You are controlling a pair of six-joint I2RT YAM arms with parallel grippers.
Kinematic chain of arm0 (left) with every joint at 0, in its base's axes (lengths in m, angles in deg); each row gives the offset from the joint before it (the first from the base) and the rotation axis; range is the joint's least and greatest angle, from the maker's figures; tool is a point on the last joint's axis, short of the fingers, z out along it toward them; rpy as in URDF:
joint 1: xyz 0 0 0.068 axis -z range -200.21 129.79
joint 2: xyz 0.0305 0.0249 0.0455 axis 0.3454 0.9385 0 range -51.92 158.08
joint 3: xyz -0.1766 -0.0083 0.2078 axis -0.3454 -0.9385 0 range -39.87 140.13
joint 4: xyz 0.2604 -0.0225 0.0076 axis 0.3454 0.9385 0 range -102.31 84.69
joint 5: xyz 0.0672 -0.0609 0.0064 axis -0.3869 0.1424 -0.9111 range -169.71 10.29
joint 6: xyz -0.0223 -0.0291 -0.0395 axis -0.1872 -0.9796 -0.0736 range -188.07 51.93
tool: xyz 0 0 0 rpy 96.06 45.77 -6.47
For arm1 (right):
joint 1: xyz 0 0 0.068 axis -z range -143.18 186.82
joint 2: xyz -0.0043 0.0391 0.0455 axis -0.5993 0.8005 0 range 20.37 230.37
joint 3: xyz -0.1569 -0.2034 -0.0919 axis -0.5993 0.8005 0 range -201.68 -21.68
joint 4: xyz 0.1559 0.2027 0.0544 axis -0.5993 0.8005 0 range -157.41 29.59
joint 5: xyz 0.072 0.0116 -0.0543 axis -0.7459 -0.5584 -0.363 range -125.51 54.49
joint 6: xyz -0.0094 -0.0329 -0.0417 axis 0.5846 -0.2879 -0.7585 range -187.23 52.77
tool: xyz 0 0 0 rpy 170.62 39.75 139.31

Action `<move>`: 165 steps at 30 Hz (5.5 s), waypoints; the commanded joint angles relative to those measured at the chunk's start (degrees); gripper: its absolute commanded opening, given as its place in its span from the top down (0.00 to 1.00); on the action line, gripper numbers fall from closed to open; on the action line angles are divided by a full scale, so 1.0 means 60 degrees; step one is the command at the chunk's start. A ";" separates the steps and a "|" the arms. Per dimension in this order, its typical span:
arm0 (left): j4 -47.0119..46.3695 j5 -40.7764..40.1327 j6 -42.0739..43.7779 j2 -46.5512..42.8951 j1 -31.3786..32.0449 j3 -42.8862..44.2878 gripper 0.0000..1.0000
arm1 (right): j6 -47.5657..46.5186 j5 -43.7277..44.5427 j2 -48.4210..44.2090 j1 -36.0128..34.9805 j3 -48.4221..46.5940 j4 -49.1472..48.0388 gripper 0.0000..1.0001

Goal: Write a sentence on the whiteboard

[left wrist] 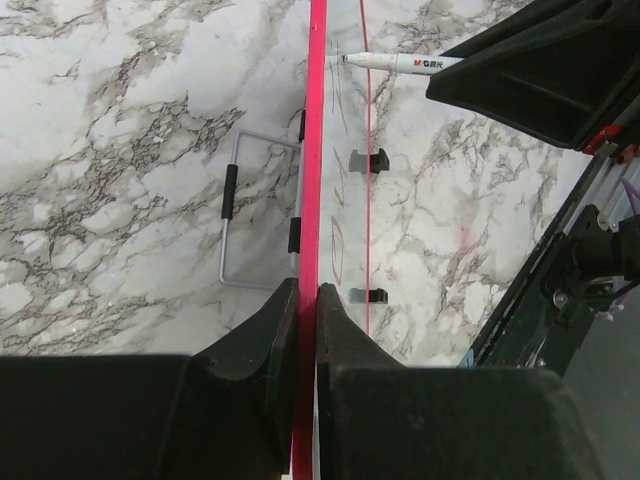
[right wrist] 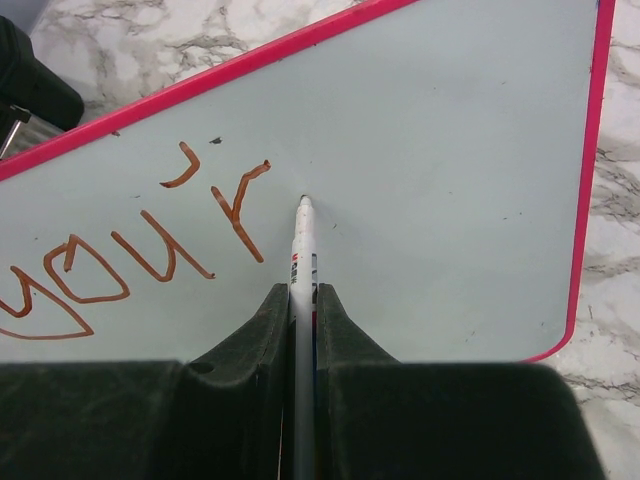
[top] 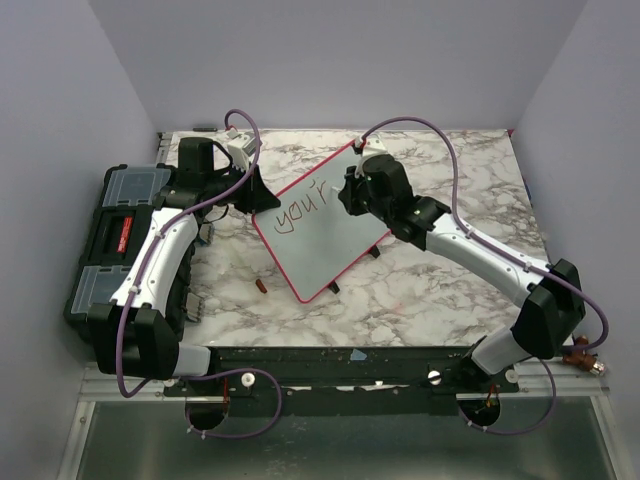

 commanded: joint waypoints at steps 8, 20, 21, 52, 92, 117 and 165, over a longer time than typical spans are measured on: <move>-0.0562 -0.0258 0.0460 -0.0270 -0.0036 0.0178 1.00 | 0.0100 0.0414 0.0334 0.0005 -0.0231 -0.0117 0.99; -0.0563 -0.0218 0.0461 -0.0272 -0.0036 0.0189 1.00 | 0.0080 0.0817 0.0533 0.0014 -0.0749 0.0150 0.99; -0.0562 -0.0225 0.0457 -0.0270 -0.0036 0.0185 1.00 | 0.0075 0.0812 0.0552 0.0005 -0.0770 0.0165 0.99; -0.0542 -0.0250 0.0461 -0.0284 -0.0029 0.0205 1.00 | 0.0101 -0.0671 0.0172 0.0009 0.0087 0.0079 0.99; -0.0606 -0.0269 0.0461 -0.0387 0.0023 0.0090 1.00 | 0.0512 0.2510 -0.2388 0.0004 0.1233 0.0625 0.99; -0.0747 -0.0282 0.0387 -0.0448 0.0030 0.0017 1.00 | 0.0531 0.0802 -0.2660 -0.1418 0.0673 0.2446 0.99; -0.0832 -0.0345 0.0270 -0.0416 0.0081 -0.0096 1.00 | 0.0997 0.3842 0.0476 -0.5170 -0.0199 0.0278 0.99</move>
